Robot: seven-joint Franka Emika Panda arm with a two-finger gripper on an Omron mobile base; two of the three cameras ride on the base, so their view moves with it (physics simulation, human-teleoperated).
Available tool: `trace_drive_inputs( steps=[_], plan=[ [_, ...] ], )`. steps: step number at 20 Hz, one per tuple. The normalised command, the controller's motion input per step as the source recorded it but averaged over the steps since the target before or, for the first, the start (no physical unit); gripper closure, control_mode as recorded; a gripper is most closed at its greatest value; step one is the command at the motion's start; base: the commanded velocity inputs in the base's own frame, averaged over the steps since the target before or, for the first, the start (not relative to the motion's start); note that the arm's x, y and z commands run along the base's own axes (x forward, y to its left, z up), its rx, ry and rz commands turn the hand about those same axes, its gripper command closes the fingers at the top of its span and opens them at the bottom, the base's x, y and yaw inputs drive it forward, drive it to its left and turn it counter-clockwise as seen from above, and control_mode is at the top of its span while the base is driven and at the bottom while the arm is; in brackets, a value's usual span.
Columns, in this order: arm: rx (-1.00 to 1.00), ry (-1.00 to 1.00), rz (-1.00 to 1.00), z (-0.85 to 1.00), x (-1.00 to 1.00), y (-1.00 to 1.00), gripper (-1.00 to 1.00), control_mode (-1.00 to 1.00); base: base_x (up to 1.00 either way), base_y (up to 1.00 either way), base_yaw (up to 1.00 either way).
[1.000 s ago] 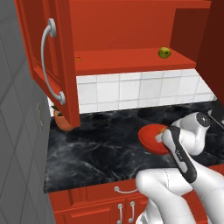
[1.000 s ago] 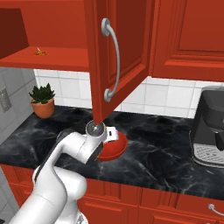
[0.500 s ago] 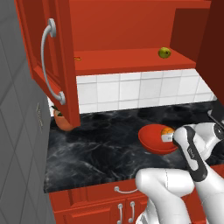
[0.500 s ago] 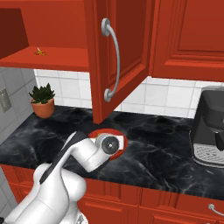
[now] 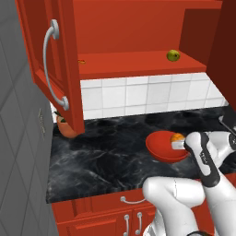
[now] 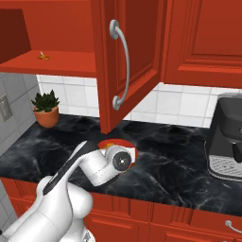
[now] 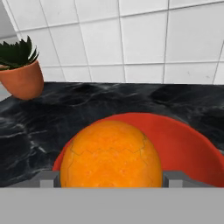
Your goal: Open the cabinet. Pick the orange and pear from the cabinet and place them into the bowl. Then close the cabinet.
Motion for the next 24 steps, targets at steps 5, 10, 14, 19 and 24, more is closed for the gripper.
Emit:
trace_drive_inputs(
  steps=[5, 10, 14, 19, 24],
  plan=[
    [0.01, -0.05, 0.00, -0.09, 0.12, 0.03, 1.00, -1.00, 0.00, 0.00, 0.00],
    [0.00, 0.00, 0.00, -0.09, 0.24, 0.20, 1.00, -1.00, 0.00, 0.00, 0.00],
    [0.00, 0.00, 0.00, -0.01, 0.12, 0.14, 1.00, -1.00, 0.00, 0.00, 0.00],
    [0.00, -0.01, 0.00, -0.15, 0.11, 0.00, 1.00, -1.00, 0.00, 0.00, 0.00],
    [0.00, -0.03, 0.00, -0.21, 0.12, 0.00, 1.00, -1.00, 0.00, 0.00, 0.00]
  ],
)
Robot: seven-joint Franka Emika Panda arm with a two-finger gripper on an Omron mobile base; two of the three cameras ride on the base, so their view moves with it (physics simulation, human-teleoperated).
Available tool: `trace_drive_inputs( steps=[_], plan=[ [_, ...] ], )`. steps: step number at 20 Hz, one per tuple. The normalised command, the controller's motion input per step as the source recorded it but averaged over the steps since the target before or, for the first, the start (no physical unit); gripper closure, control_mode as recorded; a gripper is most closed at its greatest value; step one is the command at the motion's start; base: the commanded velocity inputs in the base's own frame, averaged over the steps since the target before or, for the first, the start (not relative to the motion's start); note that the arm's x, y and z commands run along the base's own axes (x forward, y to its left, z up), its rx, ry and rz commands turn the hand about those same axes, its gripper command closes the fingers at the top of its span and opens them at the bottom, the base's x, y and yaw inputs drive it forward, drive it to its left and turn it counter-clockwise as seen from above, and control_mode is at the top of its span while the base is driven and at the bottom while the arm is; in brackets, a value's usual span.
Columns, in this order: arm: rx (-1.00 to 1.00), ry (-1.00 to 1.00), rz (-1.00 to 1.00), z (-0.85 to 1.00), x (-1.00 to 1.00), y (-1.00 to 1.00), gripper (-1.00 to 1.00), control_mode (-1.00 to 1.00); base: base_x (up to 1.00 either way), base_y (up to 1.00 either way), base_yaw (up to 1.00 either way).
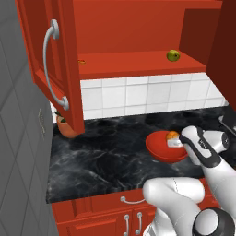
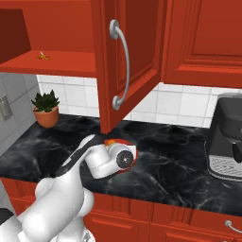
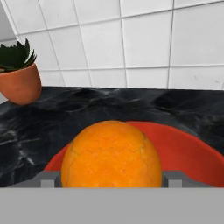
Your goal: Open the cabinet. Pick the orange and pear from the cabinet and place them into the bowl. Then close the cabinet.
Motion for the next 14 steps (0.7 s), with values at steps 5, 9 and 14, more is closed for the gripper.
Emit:
trace_drive_inputs(
  steps=[5, 9, 14],
  plan=[
    [0.00, -0.01, 0.00, -0.18, 0.07, 0.03, -1.00, -1.00, 0.00, 0.00, 0.00],
    [0.00, 0.00, 0.00, 0.00, 0.00, 0.00, -1.00, -1.00, 0.00, 0.00, 0.00],
    [0.00, 0.00, -0.01, 0.12, 0.00, 0.00, -1.00, -1.00, 0.00, 0.00, 0.00]
  ],
)
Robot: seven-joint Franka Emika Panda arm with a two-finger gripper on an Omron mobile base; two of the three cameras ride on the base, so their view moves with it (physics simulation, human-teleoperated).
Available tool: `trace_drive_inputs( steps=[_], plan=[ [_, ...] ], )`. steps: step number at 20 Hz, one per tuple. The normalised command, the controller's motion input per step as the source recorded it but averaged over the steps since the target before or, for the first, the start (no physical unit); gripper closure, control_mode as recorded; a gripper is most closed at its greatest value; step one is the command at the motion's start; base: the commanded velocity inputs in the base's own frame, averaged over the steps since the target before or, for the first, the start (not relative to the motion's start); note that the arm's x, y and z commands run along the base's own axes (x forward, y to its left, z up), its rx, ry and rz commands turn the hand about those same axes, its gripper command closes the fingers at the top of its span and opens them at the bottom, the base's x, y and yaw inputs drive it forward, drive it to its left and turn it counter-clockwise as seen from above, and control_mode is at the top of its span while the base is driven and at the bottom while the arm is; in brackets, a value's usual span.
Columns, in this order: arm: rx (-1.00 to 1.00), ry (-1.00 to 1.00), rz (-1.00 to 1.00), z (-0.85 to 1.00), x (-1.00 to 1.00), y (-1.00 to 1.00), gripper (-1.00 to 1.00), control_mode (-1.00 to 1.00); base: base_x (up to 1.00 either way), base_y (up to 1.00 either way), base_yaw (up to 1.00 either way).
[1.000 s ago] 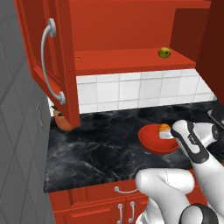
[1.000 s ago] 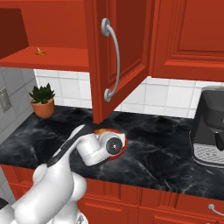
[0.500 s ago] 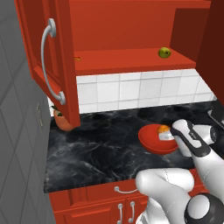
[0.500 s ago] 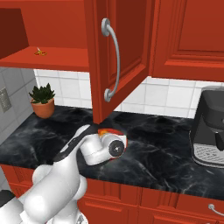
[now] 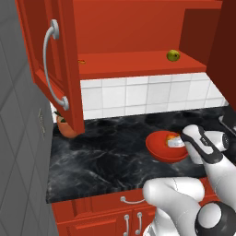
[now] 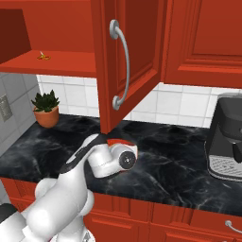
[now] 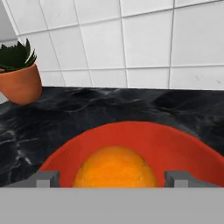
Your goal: Open the cabinet. Pick the orange and pear from the cabinet and place them into the bowl. Then close the cabinet.
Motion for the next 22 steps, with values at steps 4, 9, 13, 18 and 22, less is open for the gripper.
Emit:
trace_drive_inputs(
  steps=[4, 9, 13, 18, 22],
  plan=[
    [0.00, 0.00, -0.06, 0.38, 0.00, 0.01, -1.00, -1.00, 0.00, 0.00, 0.00],
    [0.00, -0.01, -0.06, 0.53, -0.09, 0.06, -1.00, -1.00, 0.00, 0.00, 0.00],
    [-0.02, 0.00, -0.09, 0.45, -0.56, 0.18, -1.00, -1.00, 0.00, 0.00, 0.00],
    [-0.01, 0.00, -0.15, 0.22, -0.88, 0.21, -1.00, -1.00, 0.00, 0.00, 0.00],
    [0.00, 0.01, -0.19, 0.34, -1.00, 0.17, -1.00, -1.00, 0.00, 0.00, 0.00]
  ],
)
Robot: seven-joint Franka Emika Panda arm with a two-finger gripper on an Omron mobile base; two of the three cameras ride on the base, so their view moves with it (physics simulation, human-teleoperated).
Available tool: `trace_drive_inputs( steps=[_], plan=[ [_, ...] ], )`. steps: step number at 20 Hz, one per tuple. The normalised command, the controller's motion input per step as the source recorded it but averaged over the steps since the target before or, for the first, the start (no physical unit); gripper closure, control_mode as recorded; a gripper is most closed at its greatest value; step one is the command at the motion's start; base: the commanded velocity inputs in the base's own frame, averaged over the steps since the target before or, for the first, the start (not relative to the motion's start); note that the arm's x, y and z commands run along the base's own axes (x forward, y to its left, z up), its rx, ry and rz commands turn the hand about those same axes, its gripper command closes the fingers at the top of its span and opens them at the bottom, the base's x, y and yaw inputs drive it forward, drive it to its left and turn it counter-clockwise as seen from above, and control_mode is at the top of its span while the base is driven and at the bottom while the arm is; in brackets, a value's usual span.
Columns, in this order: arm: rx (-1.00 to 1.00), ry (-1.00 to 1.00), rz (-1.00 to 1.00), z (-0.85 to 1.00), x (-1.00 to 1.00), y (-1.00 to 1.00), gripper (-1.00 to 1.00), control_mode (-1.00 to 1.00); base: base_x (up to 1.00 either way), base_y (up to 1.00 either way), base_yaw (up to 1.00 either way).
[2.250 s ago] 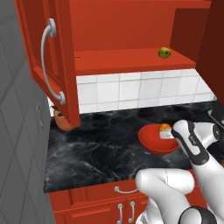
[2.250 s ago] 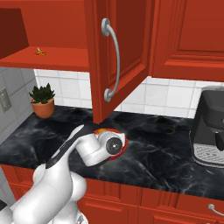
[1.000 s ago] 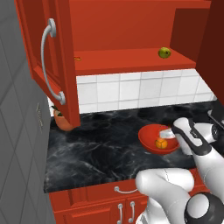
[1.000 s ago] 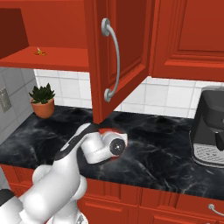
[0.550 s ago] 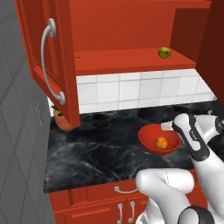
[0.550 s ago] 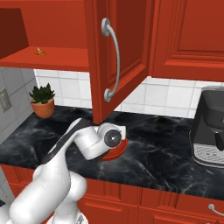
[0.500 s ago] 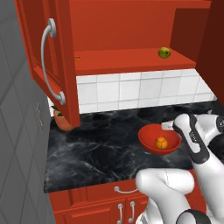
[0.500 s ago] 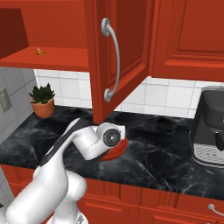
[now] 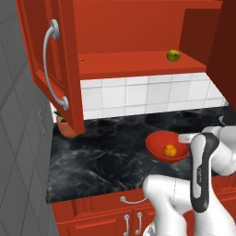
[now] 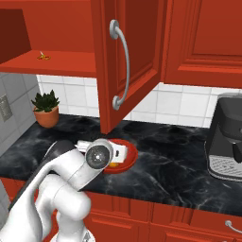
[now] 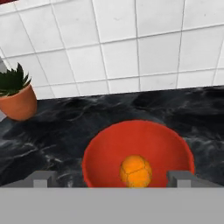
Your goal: Open the cabinet. Pick the orange and pear from the cabinet and place them into the bowl. Then close the cabinet.
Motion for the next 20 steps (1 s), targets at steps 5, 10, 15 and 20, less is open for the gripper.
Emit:
trace_drive_inputs(
  steps=[5, 10, 15, 20],
  plan=[
    [0.00, -0.01, -0.20, 0.89, -0.74, 0.27, -1.00, -1.00, 0.00, 0.00, 0.00],
    [-0.01, 0.00, -0.21, 1.00, -0.31, 0.22, -1.00, -1.00, 0.00, 0.00, 0.00],
    [-0.02, -0.02, -0.19, 1.00, -0.42, 0.34, -1.00, -1.00, 0.00, 0.00, 0.00],
    [-0.04, -0.08, -0.17, 0.66, -0.63, 0.03, -1.00, -1.00, 0.00, 0.00, 0.00]
  ],
)
